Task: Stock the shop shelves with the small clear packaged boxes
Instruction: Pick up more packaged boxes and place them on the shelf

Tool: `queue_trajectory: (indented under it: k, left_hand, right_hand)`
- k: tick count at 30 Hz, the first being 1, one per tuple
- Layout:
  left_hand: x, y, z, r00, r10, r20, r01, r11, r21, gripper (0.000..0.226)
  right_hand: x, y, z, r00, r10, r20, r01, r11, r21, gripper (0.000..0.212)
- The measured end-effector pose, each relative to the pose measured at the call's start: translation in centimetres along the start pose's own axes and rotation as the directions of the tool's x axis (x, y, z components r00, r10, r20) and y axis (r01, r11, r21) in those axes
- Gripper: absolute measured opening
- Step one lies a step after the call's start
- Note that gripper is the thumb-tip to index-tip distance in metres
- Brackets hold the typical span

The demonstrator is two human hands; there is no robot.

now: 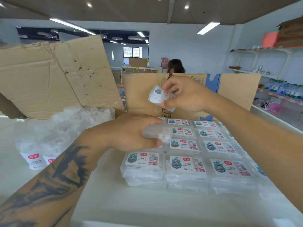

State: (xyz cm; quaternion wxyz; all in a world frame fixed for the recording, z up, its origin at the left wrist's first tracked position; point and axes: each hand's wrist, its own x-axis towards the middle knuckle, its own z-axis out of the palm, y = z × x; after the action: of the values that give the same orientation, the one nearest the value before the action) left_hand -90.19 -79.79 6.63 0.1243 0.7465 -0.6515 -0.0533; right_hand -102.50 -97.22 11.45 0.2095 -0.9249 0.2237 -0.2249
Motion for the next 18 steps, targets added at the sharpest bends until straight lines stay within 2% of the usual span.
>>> queue_trajectory:
  k: [3, 13, 18]
  left_hand:
    - [-0.5, -0.3, -0.7, 0.999, -0.022, 0.042, 0.024, 0.998, -0.062, 0.067]
    - [-1.3, -2.2, -1.6, 0.997, 0.018, 0.081, -0.010, 0.995, -0.095, 0.067]
    - [-1.3, -3.1, -1.7, 0.993, 0.051, 0.110, -0.032, 0.985, -0.171, 0.065]
  right_hand:
    - [1.1, 0.4, 1.7, 0.992, -0.049, 0.113, 0.066, 0.986, -0.151, 0.051]
    - [1.6, 1.2, 4.2, 0.977, -0.053, 0.208, 0.111, 0.954, -0.277, 0.042]
    - [1.9, 1.2, 4.6, 0.977, -0.096, 0.190, 0.159, 0.922, -0.353, 0.040]
